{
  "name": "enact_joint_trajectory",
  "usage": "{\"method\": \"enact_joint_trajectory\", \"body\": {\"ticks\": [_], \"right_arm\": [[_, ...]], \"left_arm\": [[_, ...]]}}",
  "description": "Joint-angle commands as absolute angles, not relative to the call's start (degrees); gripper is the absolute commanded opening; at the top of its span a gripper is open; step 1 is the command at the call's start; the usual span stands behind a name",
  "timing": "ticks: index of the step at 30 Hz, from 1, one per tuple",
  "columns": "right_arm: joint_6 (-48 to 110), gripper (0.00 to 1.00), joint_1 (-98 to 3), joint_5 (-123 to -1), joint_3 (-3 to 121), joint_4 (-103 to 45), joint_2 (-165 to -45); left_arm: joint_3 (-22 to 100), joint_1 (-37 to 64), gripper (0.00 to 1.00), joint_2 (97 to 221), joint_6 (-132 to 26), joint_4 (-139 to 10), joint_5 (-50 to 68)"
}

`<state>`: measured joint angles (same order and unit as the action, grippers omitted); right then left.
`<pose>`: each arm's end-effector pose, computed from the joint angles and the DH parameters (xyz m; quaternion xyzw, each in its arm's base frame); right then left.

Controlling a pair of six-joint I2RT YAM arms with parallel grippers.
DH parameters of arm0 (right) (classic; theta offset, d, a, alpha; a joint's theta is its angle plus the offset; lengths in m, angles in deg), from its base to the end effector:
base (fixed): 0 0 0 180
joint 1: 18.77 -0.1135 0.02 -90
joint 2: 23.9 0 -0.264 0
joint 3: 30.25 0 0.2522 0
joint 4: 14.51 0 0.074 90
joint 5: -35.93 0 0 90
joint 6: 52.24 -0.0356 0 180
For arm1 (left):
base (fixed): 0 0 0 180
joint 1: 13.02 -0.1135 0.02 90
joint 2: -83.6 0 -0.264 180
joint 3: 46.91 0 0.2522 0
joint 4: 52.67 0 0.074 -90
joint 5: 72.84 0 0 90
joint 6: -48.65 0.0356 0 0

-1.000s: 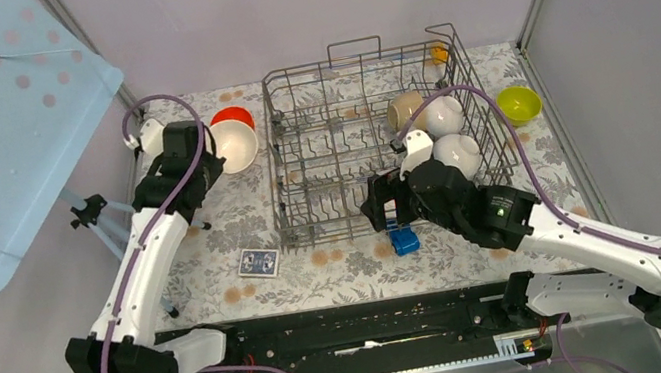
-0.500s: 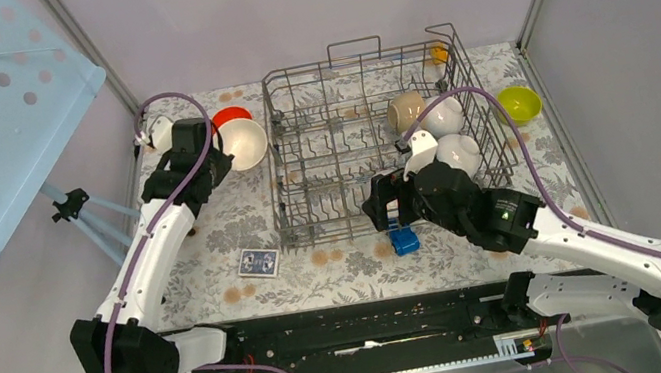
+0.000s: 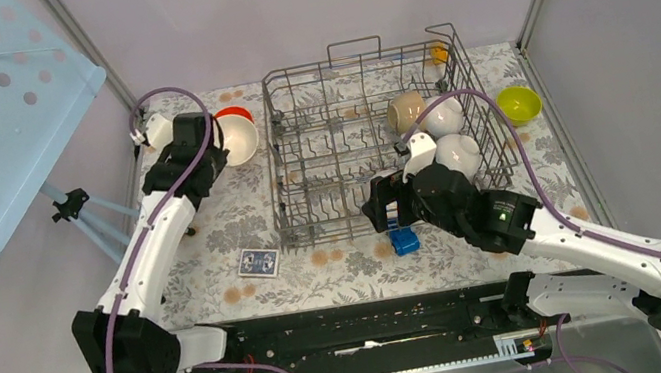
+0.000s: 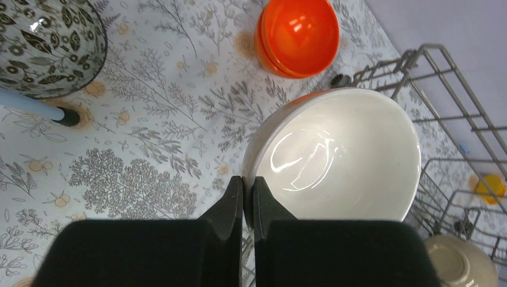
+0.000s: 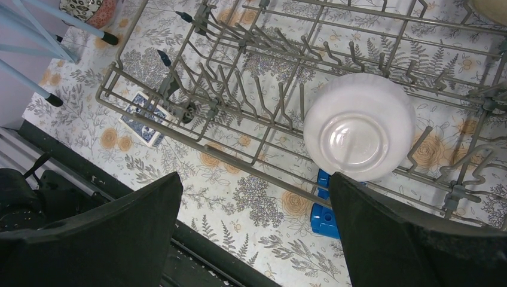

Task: Unload the bowls from the dish rack
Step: Place the bowl at the center of the board.

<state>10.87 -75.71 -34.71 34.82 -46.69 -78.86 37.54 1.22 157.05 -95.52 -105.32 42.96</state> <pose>0.1279 0.1749 0.3335 -0.1212 0.8140 0.2641 0.5030 0.2671 -0.0518 0.3442 -0.3896 0.8046 -0.0560 0.4446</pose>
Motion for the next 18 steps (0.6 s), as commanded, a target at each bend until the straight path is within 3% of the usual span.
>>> {"method": "enact_joint_trajectory", "body": {"ticks": [1,18], "right_arm": [[9.75,1.00,-75.61,-34.65,34.15,-44.42,-78.07],[9.09,1.00,-75.62,-35.69,30.50,-43.09,-77.19]], "left_arm": [[44.10,1.04,0.00,159.97,-100.13,-101.52,49.63],[39.01,-0.79,0.00,165.63,-115.15,-97.00,46.35]]}}
